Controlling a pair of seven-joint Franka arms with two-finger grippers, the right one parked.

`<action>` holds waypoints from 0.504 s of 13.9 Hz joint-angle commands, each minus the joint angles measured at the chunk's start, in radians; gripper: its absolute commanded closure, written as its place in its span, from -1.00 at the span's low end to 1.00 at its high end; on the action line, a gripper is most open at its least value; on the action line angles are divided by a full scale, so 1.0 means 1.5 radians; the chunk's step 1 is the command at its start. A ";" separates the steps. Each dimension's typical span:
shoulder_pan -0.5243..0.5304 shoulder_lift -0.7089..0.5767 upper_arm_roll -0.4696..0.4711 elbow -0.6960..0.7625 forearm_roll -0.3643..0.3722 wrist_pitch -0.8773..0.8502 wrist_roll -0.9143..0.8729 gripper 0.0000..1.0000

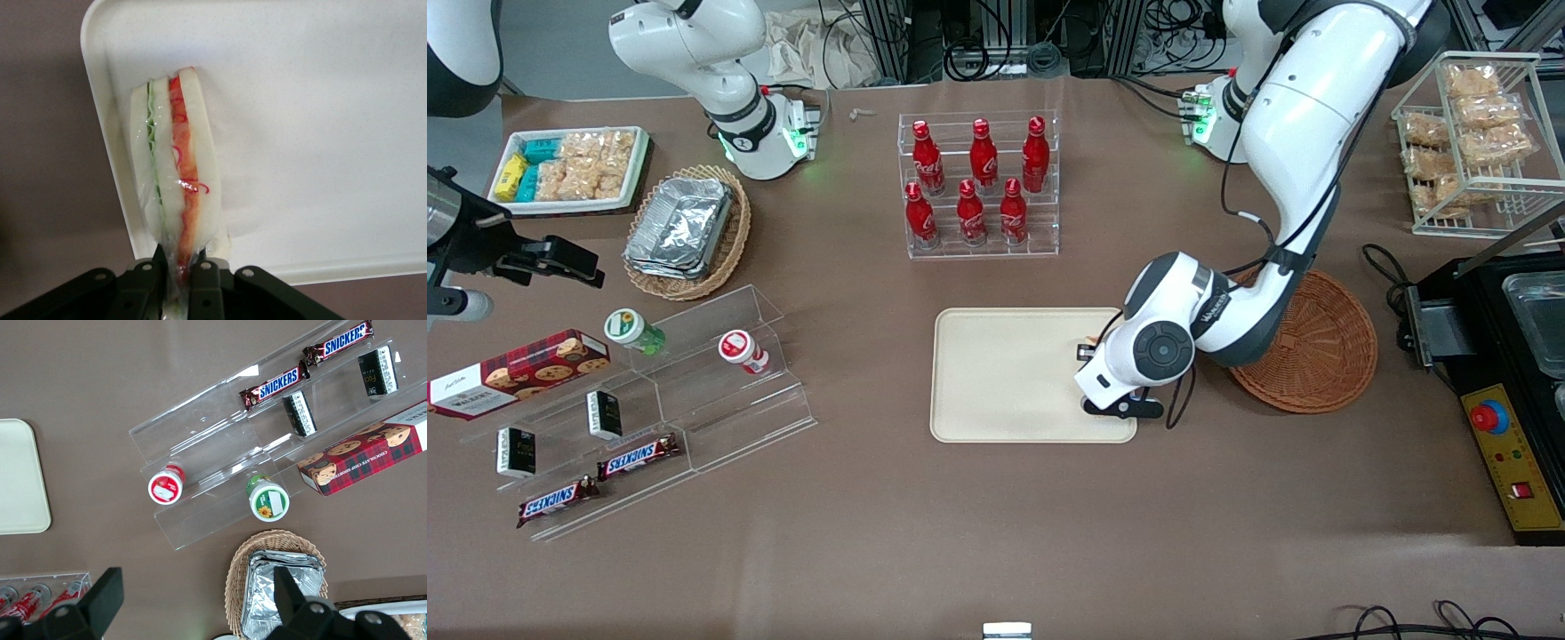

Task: Place sandwich from basket to tray
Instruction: 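Carry the sandwich over the cream tray and lower it onto it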

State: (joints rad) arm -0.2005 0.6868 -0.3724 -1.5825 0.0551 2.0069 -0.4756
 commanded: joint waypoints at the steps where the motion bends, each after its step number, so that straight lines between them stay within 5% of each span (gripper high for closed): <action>1: -0.004 0.008 0.003 0.021 0.007 -0.003 -0.006 -0.34; 2: -0.003 0.004 0.003 0.021 0.007 -0.008 -0.007 -0.99; 7: 0.024 -0.041 0.007 0.023 0.006 -0.084 -0.039 -1.00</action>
State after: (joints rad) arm -0.1906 0.6751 -0.3647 -1.5521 0.0551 1.9422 -0.5115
